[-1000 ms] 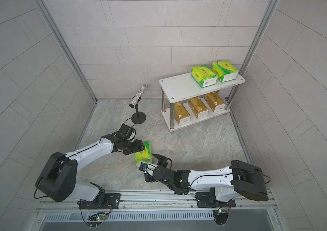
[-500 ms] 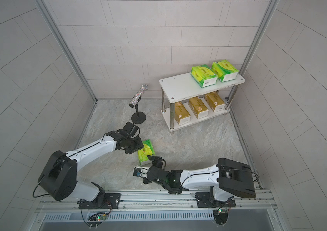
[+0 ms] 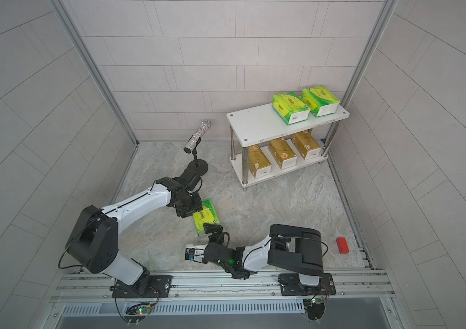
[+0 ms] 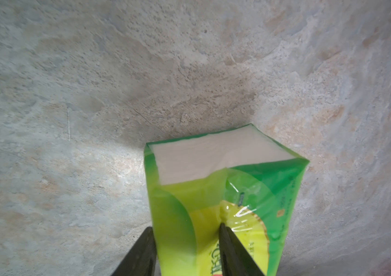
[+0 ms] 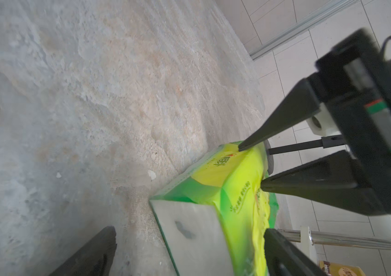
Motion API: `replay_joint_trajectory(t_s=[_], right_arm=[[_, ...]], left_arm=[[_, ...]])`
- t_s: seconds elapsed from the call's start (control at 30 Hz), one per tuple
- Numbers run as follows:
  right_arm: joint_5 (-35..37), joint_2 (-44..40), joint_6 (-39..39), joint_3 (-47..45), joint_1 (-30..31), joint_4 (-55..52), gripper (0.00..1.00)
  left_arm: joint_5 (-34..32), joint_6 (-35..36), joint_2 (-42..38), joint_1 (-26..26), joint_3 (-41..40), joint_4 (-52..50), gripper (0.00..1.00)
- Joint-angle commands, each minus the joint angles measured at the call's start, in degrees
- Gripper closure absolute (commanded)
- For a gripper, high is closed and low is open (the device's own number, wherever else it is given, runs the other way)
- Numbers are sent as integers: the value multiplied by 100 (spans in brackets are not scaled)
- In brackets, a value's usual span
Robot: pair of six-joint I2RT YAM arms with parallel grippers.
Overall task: Place the tissue boxes on the shelf by color
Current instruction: Pick up the box of tissues from the center of the board.
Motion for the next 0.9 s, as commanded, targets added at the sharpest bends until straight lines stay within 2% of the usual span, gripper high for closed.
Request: replay_joint_trajectory(t_s=[0.0, 0.17, 0.33, 0.43, 0.63, 0.73, 0.87], right_arm=[[310, 248, -323, 107, -26, 517, 0], [372, 478, -385, 257, -115, 644, 0], [265, 576, -389, 405, -347, 189, 1], [26, 450, -242, 457, -515, -313, 10], [-223, 219, -160, 462, -729, -582, 24], [-307, 7, -61, 491, -747, -771, 32], [-443, -335, 131, 494, -777, -991, 38]], left_arm=[[-38, 53, 50, -6, 99, -375, 52], [26, 90, -10, -5, 58, -388, 52], [176, 126, -37, -6, -28, -332, 53], [256, 172, -68, -6, -21, -314, 53], [308, 231, -139, -4, 45, -323, 53], [134, 380, -210, 11, 317, -556, 46], [-303, 712, -372, 160, 966, -1081, 26]])
